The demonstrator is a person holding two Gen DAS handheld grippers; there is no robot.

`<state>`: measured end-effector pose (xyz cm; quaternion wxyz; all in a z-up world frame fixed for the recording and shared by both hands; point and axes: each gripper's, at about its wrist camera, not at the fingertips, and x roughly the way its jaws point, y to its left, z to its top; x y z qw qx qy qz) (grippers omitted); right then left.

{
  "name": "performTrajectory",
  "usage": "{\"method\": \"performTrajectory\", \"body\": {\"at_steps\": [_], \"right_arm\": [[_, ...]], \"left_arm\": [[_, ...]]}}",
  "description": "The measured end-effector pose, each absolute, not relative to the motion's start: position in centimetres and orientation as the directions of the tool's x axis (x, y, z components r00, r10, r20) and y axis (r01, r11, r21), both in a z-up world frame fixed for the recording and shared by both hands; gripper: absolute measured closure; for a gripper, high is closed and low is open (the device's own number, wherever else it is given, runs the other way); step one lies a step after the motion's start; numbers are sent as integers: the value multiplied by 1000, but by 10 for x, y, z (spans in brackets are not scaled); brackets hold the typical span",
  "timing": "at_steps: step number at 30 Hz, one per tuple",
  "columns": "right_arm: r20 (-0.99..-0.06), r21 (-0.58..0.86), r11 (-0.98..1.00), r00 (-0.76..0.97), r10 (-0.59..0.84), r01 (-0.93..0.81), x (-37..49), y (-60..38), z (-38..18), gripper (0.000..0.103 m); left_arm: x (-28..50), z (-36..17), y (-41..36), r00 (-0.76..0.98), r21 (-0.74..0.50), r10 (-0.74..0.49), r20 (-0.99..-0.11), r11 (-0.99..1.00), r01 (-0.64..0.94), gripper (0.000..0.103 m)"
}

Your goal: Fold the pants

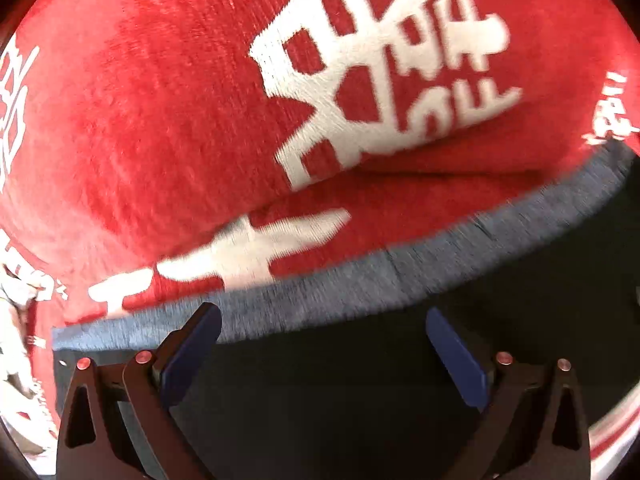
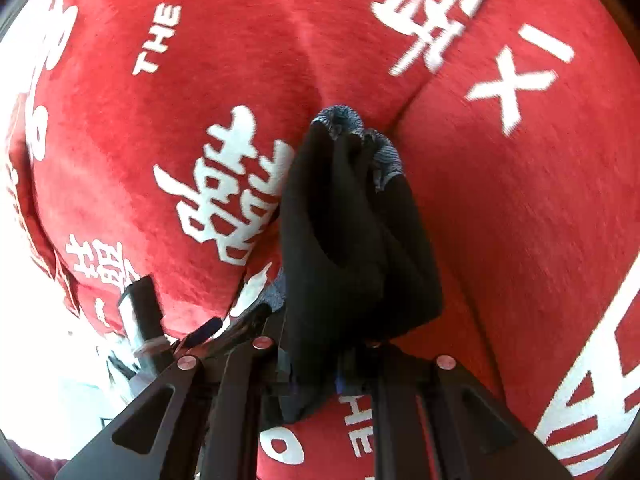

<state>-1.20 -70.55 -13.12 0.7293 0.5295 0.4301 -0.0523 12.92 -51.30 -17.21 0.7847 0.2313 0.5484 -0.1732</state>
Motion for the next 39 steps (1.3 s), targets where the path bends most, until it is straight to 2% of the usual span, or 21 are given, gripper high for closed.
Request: {"method": "performTrajectory", "body": {"at_steps": [5,9,14,18,21,24,26,29,30,31,33,35,37,39], "right_arm": [[-715,686,529,600,360,500,3,-688,-107,89],[-760,612,648,563,323,454,20,-658,-81,89],[-811,489,784,531,247,383,46,-606,-44,89],[-849,385,866,491,197,318,72,-541,-30,88],[-888,285,928,431,162,240,98,-471,-38,86],[-925,208,964,354,139,166,118,-408,-70,82],[-952,169,978,278,129,124,131,-368,-103,76],[-985,-61,998,161,-60,1,139,-306,-146,61],[-979,-151,986,152,-140,-68,139,-285,-152,46],[-975,-171,980,159,-154,-101,137,-276,-150,35],[-977,-117,982,197,-86,-151,127,-261,-130,35],[-975,18,987,217,53,-159,118,-263,-106,35],[-955,185,979,220,199,-81,114,-282,-92,35],[-924,341,936,218,315,93,110,-318,-91,35]], "left_arm": [[107,-208,-512,263,149,-8,-965,805,574,0],[119,-197,-485,214,70,-61,-975,829,555,0],[143,-167,-408,263,44,-115,-958,847,529,0],[168,-149,-325,282,56,-86,-955,886,459,0],[193,-151,-252,296,90,-33,-955,916,392,0],[191,-154,-201,284,119,28,-958,943,311,0],[196,-159,-175,272,130,54,-961,954,271,0],[199,-165,-139,260,141,77,-963,961,236,0],[202,-171,-131,260,137,75,-963,963,231,0],[202,-171,-125,261,132,71,-963,965,226,0],[201,-172,-124,255,114,55,-965,968,222,0],[201,-169,-121,246,83,25,-969,970,228,0],[199,-164,-130,243,31,-33,-970,966,256,0],[198,-157,-144,228,-40,-112,-967,954,297,0]]}}
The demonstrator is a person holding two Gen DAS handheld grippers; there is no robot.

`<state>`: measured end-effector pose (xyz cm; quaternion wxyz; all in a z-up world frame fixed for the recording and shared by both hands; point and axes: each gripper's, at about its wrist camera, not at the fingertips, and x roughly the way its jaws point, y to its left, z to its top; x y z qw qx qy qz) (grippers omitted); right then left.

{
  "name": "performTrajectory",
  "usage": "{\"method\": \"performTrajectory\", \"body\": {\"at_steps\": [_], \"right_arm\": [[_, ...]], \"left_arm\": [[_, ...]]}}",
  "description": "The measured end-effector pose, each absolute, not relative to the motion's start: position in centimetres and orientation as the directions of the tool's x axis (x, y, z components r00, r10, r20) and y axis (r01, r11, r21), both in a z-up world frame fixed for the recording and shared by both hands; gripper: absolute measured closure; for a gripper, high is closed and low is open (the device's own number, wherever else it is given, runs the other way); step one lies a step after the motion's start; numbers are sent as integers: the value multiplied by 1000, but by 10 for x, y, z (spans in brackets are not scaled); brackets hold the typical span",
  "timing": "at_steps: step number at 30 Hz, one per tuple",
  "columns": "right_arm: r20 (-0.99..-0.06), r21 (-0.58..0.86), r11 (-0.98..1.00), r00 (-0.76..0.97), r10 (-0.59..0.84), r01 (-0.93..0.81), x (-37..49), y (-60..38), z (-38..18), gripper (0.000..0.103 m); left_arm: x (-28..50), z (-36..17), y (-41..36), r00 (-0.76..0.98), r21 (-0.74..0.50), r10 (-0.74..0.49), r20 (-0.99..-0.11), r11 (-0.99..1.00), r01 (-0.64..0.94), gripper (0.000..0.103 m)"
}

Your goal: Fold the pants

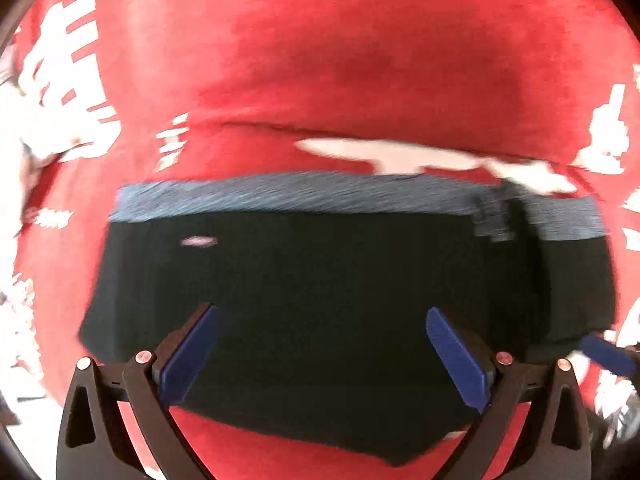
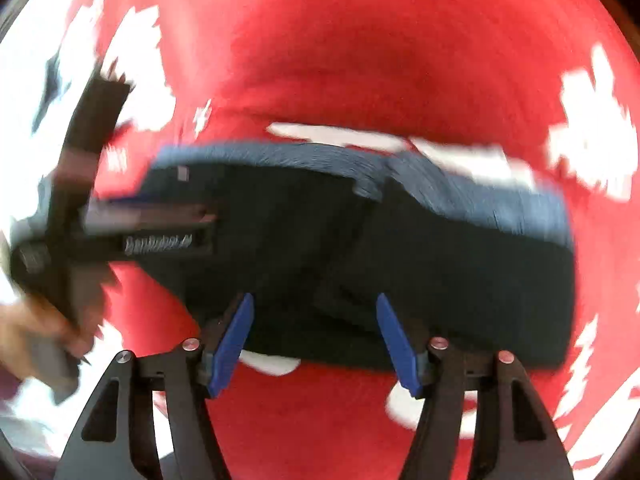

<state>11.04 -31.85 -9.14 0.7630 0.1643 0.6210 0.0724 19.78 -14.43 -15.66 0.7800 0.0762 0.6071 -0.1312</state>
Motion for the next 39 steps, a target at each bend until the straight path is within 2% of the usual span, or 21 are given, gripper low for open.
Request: {"method": "performTrajectory", "body": {"at_steps": [3,5,6,8,10,14,15,16,17,18,20,21,25,27,34,36,38,39], "right_arm": [[-845,534,718,256,469,447,88,-396,-122,35],[-801,587,576,302,517,568,73,-431,-141,37],[-774,615,514,332,540,598,67,-442,-147,39],[-733,652,426,376,567,628,59,-456,-155,39],[-700,677,358,413,583,643,52,-462,-160,41],[-681,690,294,455,574,662,46,-467,-171,42],[-678,691,281,462,572,666,43,-467,-172,43],[-672,692,258,471,572,674,41,-467,-176,43],[-662,696,231,481,575,680,40,-466,-181,43],[-653,698,206,491,577,686,37,-459,-185,48],[-646,691,170,495,580,702,36,-458,-188,87],[-640,691,153,499,585,707,38,-458,-191,98],[-613,734,187,519,596,653,41,-459,-174,99],[-639,721,272,460,616,637,42,-449,-161,99],[-680,669,302,393,619,679,42,-440,-191,98],[-674,674,323,374,638,664,51,-441,-189,96],[-668,676,366,321,671,640,55,-441,-180,90],[-665,677,389,292,688,625,56,-441,-173,84]], "left_arm": [[194,-149,-170,168,-175,-251,-953,913,369,0],[191,-145,-190,116,-267,-343,-932,867,420,6],[190,-146,-196,96,-292,-366,-926,852,435,17],[190,-150,-214,28,-347,-403,-915,818,459,29],[189,-156,-230,-19,-378,-419,-908,797,472,47],[189,-168,-253,-94,-436,-450,-888,760,481,48],[188,-170,-259,-109,-449,-458,-882,750,486,51],[187,-173,-265,-121,-455,-460,-880,740,495,61],[186,-178,-270,-142,-463,-458,-877,731,501,66],[187,-183,-271,-153,-463,-452,-879,731,501,68],[188,-189,-272,-158,-464,-449,-880,739,488,83],[188,-190,-272,-168,-473,-451,-876,740,479,92],[175,-173,-261,-127,-445,-444,-887,746,496,92],[164,-169,-253,-102,-415,-427,-899,750,514,92],[156,-192,-247,-69,-370,-388,-919,789,490,91],[155,-188,-249,-54,-356,-381,-923,791,498,91],[154,-182,-249,-56,-349,-373,-926,792,501,91],[154,-177,-247,-51,-343,-369,-928,793,503,91]]}}
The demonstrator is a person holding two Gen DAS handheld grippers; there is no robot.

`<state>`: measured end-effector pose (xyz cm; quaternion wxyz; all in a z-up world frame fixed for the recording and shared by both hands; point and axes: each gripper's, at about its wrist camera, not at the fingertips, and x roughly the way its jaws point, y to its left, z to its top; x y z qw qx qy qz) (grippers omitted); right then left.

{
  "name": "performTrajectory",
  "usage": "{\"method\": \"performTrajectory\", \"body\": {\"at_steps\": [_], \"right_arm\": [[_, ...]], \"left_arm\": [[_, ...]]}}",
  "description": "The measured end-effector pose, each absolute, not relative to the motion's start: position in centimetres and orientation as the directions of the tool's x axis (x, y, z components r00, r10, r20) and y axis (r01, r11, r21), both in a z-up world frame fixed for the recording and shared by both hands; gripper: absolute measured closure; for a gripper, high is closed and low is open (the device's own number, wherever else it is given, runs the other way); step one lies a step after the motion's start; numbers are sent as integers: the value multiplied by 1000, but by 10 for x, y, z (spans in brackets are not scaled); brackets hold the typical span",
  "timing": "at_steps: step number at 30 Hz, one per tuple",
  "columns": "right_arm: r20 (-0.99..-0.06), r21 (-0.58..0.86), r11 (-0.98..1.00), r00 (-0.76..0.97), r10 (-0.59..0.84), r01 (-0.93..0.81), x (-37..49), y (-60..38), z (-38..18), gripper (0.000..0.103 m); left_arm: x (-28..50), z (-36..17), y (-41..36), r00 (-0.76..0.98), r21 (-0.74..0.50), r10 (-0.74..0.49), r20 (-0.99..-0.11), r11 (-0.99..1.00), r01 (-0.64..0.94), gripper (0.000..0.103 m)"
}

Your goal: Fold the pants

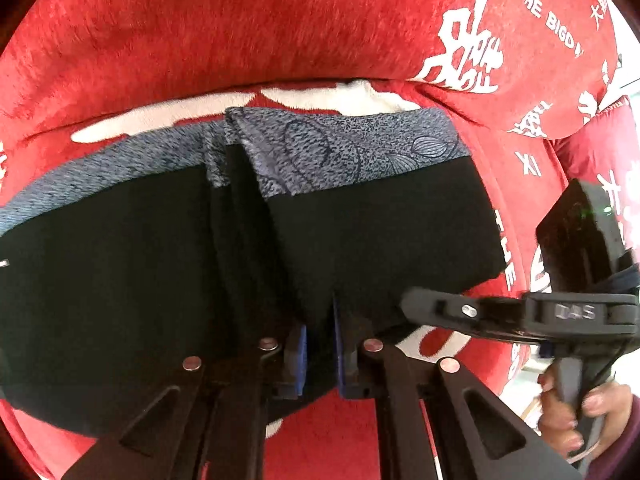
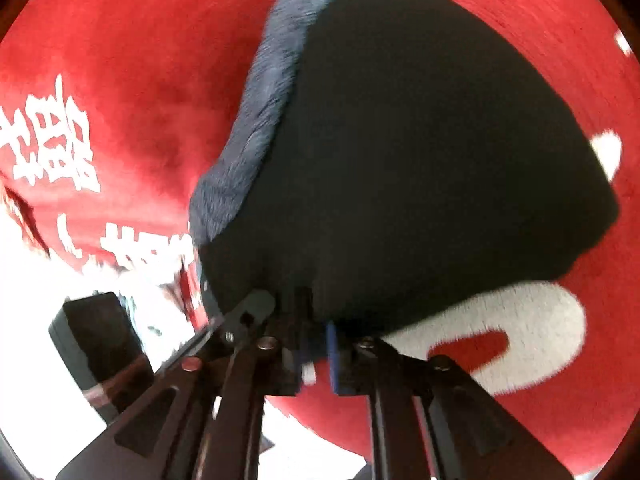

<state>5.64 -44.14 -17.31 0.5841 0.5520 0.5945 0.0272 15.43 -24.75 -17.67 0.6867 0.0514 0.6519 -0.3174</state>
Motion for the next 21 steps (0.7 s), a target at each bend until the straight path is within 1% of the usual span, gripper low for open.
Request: {"method": "performTrajectory", "body": {"at_steps": [1,2,3,4,5,6,8,11,12,13,15,16,18,19,21], "right_arm": [[-662,682,415,268,700,602,57,-441,-166,75],[-659,693,438,257,706,573,56,-442,-156,71],[-658,708,466,257,708,531,56,-445,-143,59],[-662,719,494,266,700,489,57,-451,-128,44],[-673,721,521,284,682,456,58,-459,-116,41],[-696,712,562,322,642,420,60,-472,-102,40],[-739,673,616,363,567,408,64,-495,-93,40],[-799,601,637,396,453,483,75,-534,-107,41],[-813,582,627,387,435,518,81,-542,-119,43],[-813,582,612,385,436,536,86,-547,-128,49],[-805,592,581,373,461,559,97,-554,-150,55],[-803,592,577,353,480,563,103,-553,-163,60],[-810,580,596,314,496,555,110,-549,-179,63],[-821,564,618,290,492,547,115,-545,-179,63],[-829,556,678,265,492,480,129,-529,-165,63]], "left_arm": [[155,-171,-246,-41,-332,-362,-931,796,506,84],[156,-165,-245,-22,-309,-347,-938,802,511,72],[158,-155,-242,13,-284,-339,-941,809,514,45],[160,-148,-240,45,-280,-352,-935,810,515,32],[162,-141,-239,73,-276,-364,-929,809,519,32],[165,-138,-240,80,-271,-363,-928,808,523,32],[174,-133,-251,101,-257,-360,-928,810,527,32],[181,-137,-274,112,-247,-360,-926,802,544,32],[182,-141,-286,109,-238,-354,-929,795,558,32],[182,-148,-296,109,-231,-350,-930,791,566,32],[181,-163,-310,118,-195,-318,-941,792,579,32],[181,-170,-313,121,-175,-296,-948,797,578,32],[182,-187,-312,123,-127,-234,-964,816,564,32],[181,-192,-308,118,-123,-225,-967,820,559,32],[176,-193,-301,132,-108,-223,-966,808,579,32]]}}
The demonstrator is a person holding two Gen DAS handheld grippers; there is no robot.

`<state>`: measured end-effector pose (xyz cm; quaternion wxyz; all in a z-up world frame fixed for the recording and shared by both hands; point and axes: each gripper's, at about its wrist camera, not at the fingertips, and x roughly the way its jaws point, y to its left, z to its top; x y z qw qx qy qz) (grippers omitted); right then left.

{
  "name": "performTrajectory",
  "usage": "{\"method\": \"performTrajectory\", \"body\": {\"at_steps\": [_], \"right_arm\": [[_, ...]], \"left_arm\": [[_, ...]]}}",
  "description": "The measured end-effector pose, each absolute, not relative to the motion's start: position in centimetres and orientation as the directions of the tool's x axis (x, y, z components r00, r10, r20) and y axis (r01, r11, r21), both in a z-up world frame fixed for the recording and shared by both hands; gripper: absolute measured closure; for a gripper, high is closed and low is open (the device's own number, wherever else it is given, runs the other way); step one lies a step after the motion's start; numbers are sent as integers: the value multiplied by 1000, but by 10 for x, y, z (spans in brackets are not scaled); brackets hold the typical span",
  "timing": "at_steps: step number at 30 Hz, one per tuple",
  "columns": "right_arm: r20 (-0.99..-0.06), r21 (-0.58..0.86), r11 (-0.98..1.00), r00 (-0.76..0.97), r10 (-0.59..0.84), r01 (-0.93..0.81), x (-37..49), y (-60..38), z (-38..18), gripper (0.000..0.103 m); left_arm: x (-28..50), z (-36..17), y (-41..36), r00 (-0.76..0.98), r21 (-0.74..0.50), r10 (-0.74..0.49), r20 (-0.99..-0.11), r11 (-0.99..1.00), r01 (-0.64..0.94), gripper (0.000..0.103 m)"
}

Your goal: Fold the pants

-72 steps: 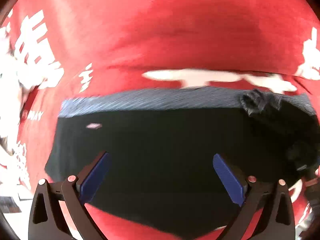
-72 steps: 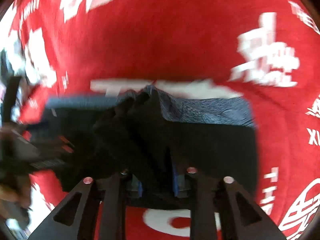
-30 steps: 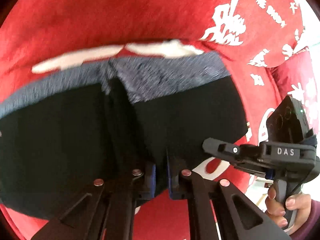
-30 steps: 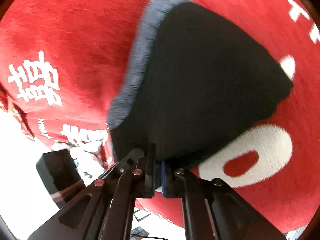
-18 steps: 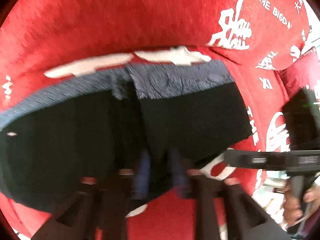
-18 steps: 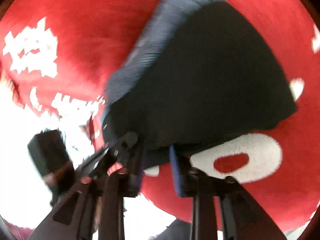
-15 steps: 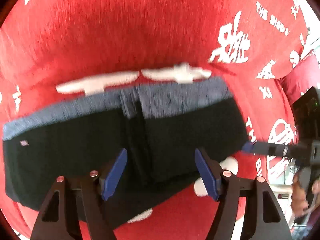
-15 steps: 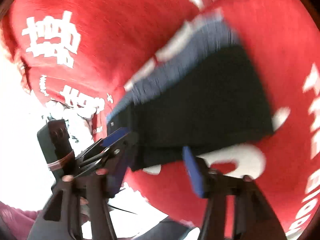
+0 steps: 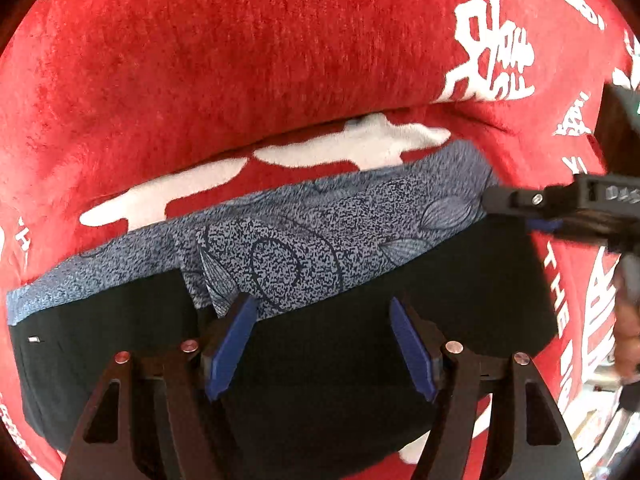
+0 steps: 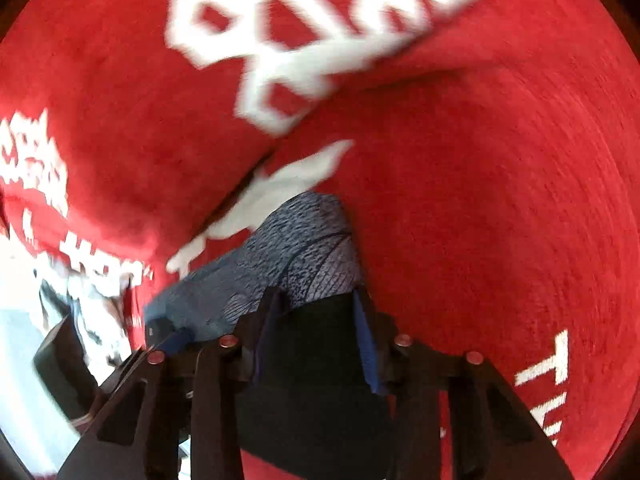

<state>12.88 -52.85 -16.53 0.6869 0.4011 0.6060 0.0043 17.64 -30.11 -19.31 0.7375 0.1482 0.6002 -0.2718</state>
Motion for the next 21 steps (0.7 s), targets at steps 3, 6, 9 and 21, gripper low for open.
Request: {"method": "performTrajectory", "body": {"at_steps": [3,6,9,21], "right_arm": [[-901,434,817,185,392,379,140,-503,-155,63],[-945,328,866,138,297,378,147,-493,-163,55],[-955,295,877,123,268,380,149,-484,-157,48],[-892,436,877,229,390,204,170,-371,-109,49]], "left_arm": [[164,-196,-301,153,-48,-189,-970,766,641,32],[162,-193,-297,139,-49,-176,-975,773,633,32],[166,-186,-278,123,-83,-185,-975,815,573,32],[168,-187,-186,149,-42,-112,-982,911,410,32]]}}
